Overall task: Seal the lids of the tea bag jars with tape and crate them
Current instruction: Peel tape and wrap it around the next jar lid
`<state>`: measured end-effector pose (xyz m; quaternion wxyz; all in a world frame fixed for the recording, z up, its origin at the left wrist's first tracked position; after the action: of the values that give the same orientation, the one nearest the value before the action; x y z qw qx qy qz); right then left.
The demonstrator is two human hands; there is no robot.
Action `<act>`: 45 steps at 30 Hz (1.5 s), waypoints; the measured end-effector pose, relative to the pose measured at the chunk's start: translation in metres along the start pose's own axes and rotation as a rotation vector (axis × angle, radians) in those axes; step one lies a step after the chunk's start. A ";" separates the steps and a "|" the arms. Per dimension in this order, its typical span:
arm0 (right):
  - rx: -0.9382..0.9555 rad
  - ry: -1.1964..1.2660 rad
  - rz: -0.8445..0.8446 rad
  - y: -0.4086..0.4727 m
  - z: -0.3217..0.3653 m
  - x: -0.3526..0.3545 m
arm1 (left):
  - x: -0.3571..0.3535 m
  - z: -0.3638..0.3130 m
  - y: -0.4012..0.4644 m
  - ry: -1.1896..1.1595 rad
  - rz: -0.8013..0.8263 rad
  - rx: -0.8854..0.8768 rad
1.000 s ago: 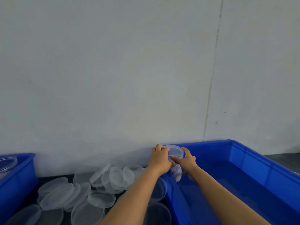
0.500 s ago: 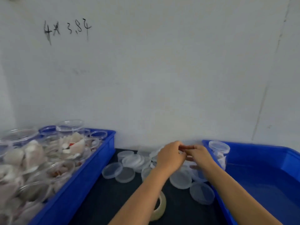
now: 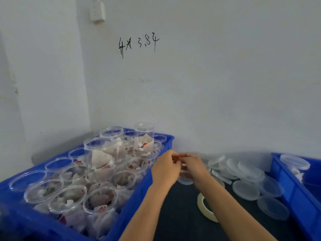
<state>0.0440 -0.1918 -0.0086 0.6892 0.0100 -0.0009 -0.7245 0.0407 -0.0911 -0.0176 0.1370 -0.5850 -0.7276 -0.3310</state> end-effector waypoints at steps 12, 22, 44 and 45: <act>-0.037 0.098 0.045 0.085 0.002 -0.077 | 0.006 0.055 0.079 -0.336 -0.554 0.566; 0.058 -0.027 0.153 0.117 -0.015 -0.102 | -0.002 0.073 0.119 -0.090 -0.459 0.572; 0.324 -0.019 -0.227 -0.019 -0.054 0.048 | -0.088 0.004 -0.002 -0.448 -0.100 -0.072; 0.291 -0.007 -0.213 -0.023 -0.067 0.051 | -0.095 0.012 -0.007 -0.442 -0.058 -0.044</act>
<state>0.0196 -0.2407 -0.0763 0.6000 0.1074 -0.1070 -0.7855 0.0630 -0.1565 -0.0845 -0.0483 -0.6250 -0.7491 -0.2143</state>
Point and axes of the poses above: each hand's wrist, its own y-axis towards the middle knuckle, its own x-axis out of the back of the hand, z = x × y, the point moved 1 cm from there along y, towards the middle knuckle, and after that the axes turned 4 degrees about x, right-handed, at the moved point
